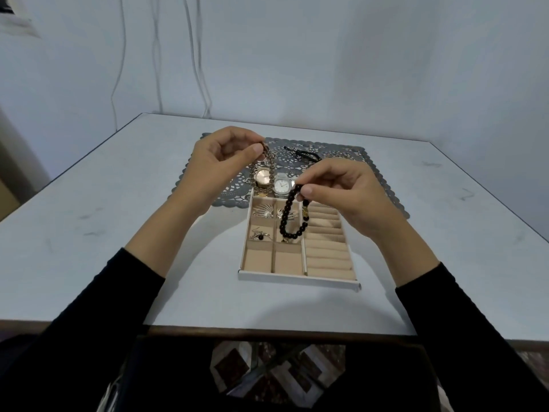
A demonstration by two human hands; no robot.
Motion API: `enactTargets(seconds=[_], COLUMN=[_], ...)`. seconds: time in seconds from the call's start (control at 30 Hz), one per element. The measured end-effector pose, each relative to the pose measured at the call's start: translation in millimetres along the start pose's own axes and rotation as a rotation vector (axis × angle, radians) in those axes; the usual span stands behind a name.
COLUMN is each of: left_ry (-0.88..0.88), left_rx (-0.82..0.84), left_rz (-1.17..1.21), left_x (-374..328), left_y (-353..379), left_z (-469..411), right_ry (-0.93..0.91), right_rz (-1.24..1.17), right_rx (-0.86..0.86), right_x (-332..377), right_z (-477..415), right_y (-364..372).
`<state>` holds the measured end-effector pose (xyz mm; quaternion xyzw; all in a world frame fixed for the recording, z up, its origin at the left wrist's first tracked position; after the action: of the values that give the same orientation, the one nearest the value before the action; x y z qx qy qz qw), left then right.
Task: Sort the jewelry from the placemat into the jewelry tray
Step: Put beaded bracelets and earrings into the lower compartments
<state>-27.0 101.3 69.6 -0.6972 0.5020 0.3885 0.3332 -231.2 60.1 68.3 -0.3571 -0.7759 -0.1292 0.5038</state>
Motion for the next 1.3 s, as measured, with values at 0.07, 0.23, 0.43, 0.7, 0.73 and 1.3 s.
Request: enactTargets(seconds=[0.07,0.23,0.43,0.7,0.73,1.3], left_ry=[0.003,0.006,0.004,0.0,-0.001,-0.001], left_rx=[0.0,-0.007,0.001,0.022,0.021,0.019], left_rz=[0.0,0.003,0.002,-0.011,-0.013,-0.021], left_x=[0.5,1.9,4.5,5.5,5.5,7.4], left_y=[-0.3,-2.0,-3.5,-1.5,-1.3,-1.8], left_z=[0.0,-0.2,-0.4,0.0,0.2,-0.6], right_ry=[0.025,0.096,0.198,0.236,0.242,0.265], right_rz=[-0.015,0.007,0.052,0.175,0.197,0.341], right_rx=[0.054,0.179,0.311,0.324,0.323,0.342], right_x=[-1.4,-2.8,-9.7,-8.8,-8.6,-7.4], right_z=[2.6,5.3,9.3,5.9,5.7,7.9], right_y=[5.0,14.6,18.5,13.9,12.7,9.6])
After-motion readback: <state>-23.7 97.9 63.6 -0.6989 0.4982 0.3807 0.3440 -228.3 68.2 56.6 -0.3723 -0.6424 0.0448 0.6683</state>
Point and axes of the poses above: each hand's wrist, its own z-axis away from the middle knuckle, its own y-axis out of the palm, x = y × z, the point moved 4 cm from there along -z, towards the middle knuckle, and after that the axes turned 1 degree about x, right-handed, at the moved point
